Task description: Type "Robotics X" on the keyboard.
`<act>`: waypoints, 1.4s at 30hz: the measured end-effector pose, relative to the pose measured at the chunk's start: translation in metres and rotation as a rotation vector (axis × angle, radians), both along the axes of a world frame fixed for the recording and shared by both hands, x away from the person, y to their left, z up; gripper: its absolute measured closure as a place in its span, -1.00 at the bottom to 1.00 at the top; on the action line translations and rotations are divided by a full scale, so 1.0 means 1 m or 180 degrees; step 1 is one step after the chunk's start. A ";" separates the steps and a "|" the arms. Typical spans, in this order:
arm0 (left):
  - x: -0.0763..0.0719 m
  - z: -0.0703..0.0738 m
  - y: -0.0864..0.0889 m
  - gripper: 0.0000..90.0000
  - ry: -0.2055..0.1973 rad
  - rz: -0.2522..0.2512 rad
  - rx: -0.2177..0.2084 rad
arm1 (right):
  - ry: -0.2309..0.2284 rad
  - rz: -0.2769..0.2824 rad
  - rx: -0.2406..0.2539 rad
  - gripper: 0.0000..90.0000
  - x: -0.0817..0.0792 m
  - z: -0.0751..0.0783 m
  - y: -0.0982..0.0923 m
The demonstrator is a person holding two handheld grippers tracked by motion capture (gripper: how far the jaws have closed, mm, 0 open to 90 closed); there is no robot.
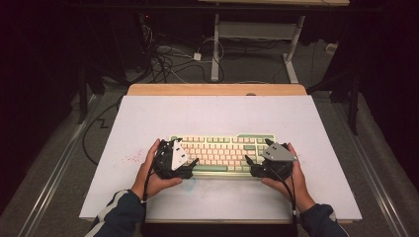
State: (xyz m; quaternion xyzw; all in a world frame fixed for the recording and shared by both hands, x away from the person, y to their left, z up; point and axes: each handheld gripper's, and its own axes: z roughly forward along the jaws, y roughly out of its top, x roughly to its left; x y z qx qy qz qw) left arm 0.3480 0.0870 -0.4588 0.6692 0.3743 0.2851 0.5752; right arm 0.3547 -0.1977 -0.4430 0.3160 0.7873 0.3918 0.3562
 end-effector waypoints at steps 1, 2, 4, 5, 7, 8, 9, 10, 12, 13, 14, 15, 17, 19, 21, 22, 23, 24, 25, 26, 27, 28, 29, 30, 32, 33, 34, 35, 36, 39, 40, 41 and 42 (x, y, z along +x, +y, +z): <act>0.000 0.000 0.000 -0.66 -0.0005 0.0005 0.0008 | -0.0005 0.0012 0.0005 -0.63 -0.001 0.000 0.000; 0.000 0.000 0.000 -0.66 -0.0003 0.0002 0.0003 | -0.0022 0.0011 0.0009 -0.62 -0.001 0.001 0.000; -0.001 0.000 0.000 -0.66 -0.0027 0.0004 0.0017 | -0.0056 0.0017 0.0014 -0.61 -0.003 0.001 0.001; -0.002 0.000 0.001 -0.66 -0.0038 -0.0004 0.0024 | -0.0059 0.0023 0.0003 -0.61 -0.003 0.002 0.001; -0.003 0.001 0.001 -0.66 -0.0064 0.0001 0.0011 | -0.0067 0.0019 -0.0025 -0.61 -0.004 0.002 0.001; -0.004 0.002 0.001 -0.66 -0.0063 -0.0011 0.0005 | -0.0066 0.0020 -0.0041 -0.61 -0.005 0.002 0.001; -0.004 0.002 0.002 -0.66 -0.0070 -0.0016 0.0023 | -0.0065 0.0021 -0.0048 -0.61 -0.006 0.003 0.001; -0.005 0.002 0.002 -0.66 -0.0086 -0.0009 0.0028 | -0.0082 0.0017 -0.0046 -0.61 -0.006 0.003 0.001; -0.006 0.002 0.003 -0.66 -0.0112 -0.0013 0.0041 | -0.0106 0.0020 -0.0028 -0.60 -0.008 0.004 0.001; -0.007 0.003 0.003 -0.66 -0.0122 -0.0013 0.0035 | -0.0119 0.0022 -0.0028 -0.60 -0.009 0.005 0.001; -0.008 0.003 0.003 -0.66 -0.0120 -0.0021 0.0031 | -0.0132 0.0016 -0.0017 -0.60 -0.009 0.005 0.000; -0.009 0.003 0.004 -0.66 -0.0131 -0.0020 0.0046 | -0.0133 0.0018 -0.0005 -0.60 -0.010 0.006 0.000; -0.011 0.004 0.004 -0.66 -0.0139 -0.0028 0.0039 | -0.0145 0.0020 -0.0007 -0.60 -0.011 0.007 -0.001; -0.012 0.005 0.005 -0.66 -0.0147 -0.0024 0.0031 | -0.0155 0.0023 0.0002 -0.60 -0.013 0.008 -0.002; -0.014 0.005 0.006 -0.66 -0.0152 -0.0032 0.0044 | -0.0163 0.0024 0.0006 -0.60 -0.015 0.009 -0.003; -0.015 0.006 0.007 -0.66 -0.0160 -0.0032 0.0039 | -0.0157 0.0029 0.0005 -0.60 -0.016 0.009 -0.004; -0.015 0.006 0.007 -0.66 -0.0159 -0.0038 0.0040 | -0.0150 0.0031 0.0005 -0.60 -0.017 0.010 -0.004; -0.016 0.006 0.008 -0.66 -0.0163 -0.0037 0.0057 | -0.0155 0.0034 0.0001 -0.60 -0.018 0.010 -0.004; -0.017 0.006 0.009 -0.66 -0.0171 -0.0035 0.0050 | -0.0166 0.0035 -0.0008 -0.60 -0.018 0.010 -0.005; -0.018 0.006 0.010 -0.66 -0.0172 -0.0041 0.0044 | -0.0168 0.0037 -0.0008 -0.60 -0.019 0.011 -0.005; -0.018 0.006 0.011 -0.66 -0.0177 -0.0039 0.0043 | -0.0172 0.0042 -0.0011 -0.60 -0.020 0.011 -0.006; -0.019 0.006 0.011 -0.66 -0.0180 -0.0034 0.0043 | -0.0179 0.0034 -0.0022 -0.60 -0.021 0.011 -0.006; -0.020 0.006 0.012 -0.66 -0.0180 -0.0041 0.0035 | -0.0192 0.0037 -0.0031 -0.60 -0.022 0.012 -0.006; -0.021 0.006 0.012 -0.66 -0.0187 -0.0045 0.0041 | -0.0199 0.0040 -0.0040 -0.60 -0.023 0.012 -0.007; -0.022 0.006 0.012 -0.66 -0.0185 -0.0048 0.0068 | -0.0220 0.0029 -0.0061 -0.59 -0.025 0.012 -0.008; -0.023 0.006 0.012 -0.66 -0.0192 -0.0042 0.0082 | -0.0223 0.0026 -0.0064 -0.59 -0.025 0.012 -0.008; -0.024 0.006 0.012 -0.66 -0.0198 -0.0042 0.0089 | -0.0227 0.0024 -0.0077 -0.59 -0.026 0.012 -0.008; -0.025 0.005 0.012 -0.66 -0.0193 -0.0054 0.0103 | -0.0224 0.0016 -0.0077 -0.59 -0.027 0.012 -0.009; -0.026 0.005 0.012 -0.66 -0.0196 -0.0060 0.0109 | -0.0213 0.0016 -0.0077 -0.59 -0.028 0.012 -0.009; -0.029 0.004 0.014 -0.66 -0.0210 -0.0062 0.0124 | -0.0230 0.0008 -0.0109 -0.58 -0.031 0.012 -0.010; -0.030 0.004 0.015 -0.66 -0.0207 -0.0062 0.0113 | -0.0232 0.0010 -0.0107 -0.58 -0.032 0.012 -0.010; -0.031 0.004 0.016 -0.66 -0.0210 -0.0064 0.0123 | -0.0242 0.0010 -0.0111 -0.58 -0.033 0.012 -0.011; -0.032 0.004 0.017 -0.66 -0.0215 -0.0056 0.0110 | -0.0243 0.0007 -0.0109 -0.58 -0.034 0.013 -0.011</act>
